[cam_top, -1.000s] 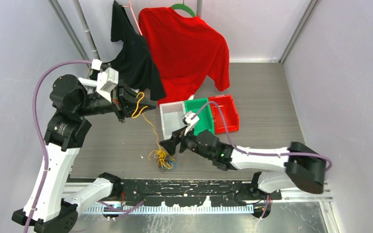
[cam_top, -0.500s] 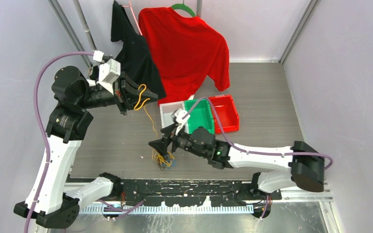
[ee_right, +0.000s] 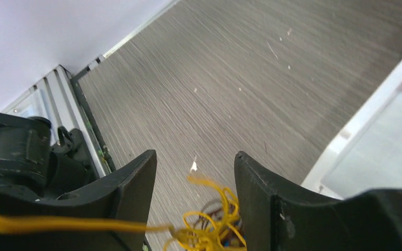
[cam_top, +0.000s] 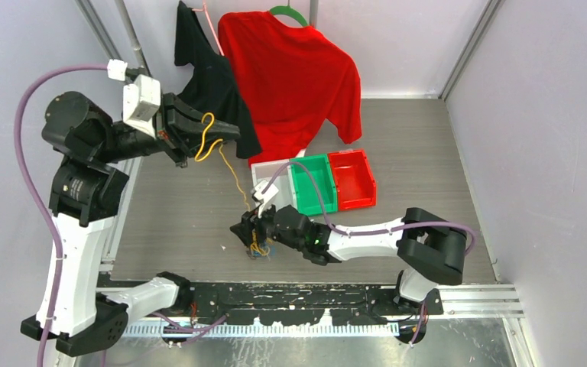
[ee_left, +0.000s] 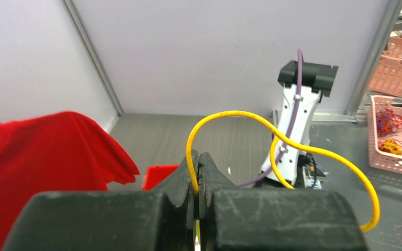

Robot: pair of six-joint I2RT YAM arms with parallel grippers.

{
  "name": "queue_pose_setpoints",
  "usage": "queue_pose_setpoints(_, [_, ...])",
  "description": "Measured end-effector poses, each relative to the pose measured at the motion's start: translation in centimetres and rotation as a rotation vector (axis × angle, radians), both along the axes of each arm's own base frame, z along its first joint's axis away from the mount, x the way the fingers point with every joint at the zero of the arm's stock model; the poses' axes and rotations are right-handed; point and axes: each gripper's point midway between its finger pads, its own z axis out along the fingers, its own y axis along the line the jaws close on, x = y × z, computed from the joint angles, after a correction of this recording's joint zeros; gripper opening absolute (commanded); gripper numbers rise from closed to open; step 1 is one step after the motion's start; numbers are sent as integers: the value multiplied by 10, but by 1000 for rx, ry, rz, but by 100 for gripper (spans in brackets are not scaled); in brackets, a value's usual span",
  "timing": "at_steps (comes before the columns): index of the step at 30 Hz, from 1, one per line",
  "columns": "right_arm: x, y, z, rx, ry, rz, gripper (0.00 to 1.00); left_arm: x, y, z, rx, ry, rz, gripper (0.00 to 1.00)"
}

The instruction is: Untangle the cables

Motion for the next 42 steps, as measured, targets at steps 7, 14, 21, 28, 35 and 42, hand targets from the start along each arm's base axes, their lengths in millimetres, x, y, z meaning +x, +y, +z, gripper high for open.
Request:
queue_pose_setpoints(7, [-1, -22, -52, -43, 54, -60, 65, 2, 5, 48, -52, -140, 53, 0])
queue_pose_setpoints(14, [-1, -39, -79, -68, 87, -110, 66, 0, 17, 109, -127, -347, 149, 0])
queue_pose_setpoints(21, [-3, -51, -102, -71, 121, -139, 71, 7, 34, 155, -211, -536, 302, 0])
queue_pose_setpoints(28, [-5, -71, -122, -81, 148, -187, 72, 32, 71, 210, -339, -757, 604, 0])
queue_pose_setpoints(35, [-4, -77, -121, -82, 148, -202, 72, 69, 94, 209, -360, -806, 817, 0])
queue_pose_setpoints(42, [-3, -85, -82, -50, 99, -208, 65, 87, 85, 120, -159, -643, 797, 0])
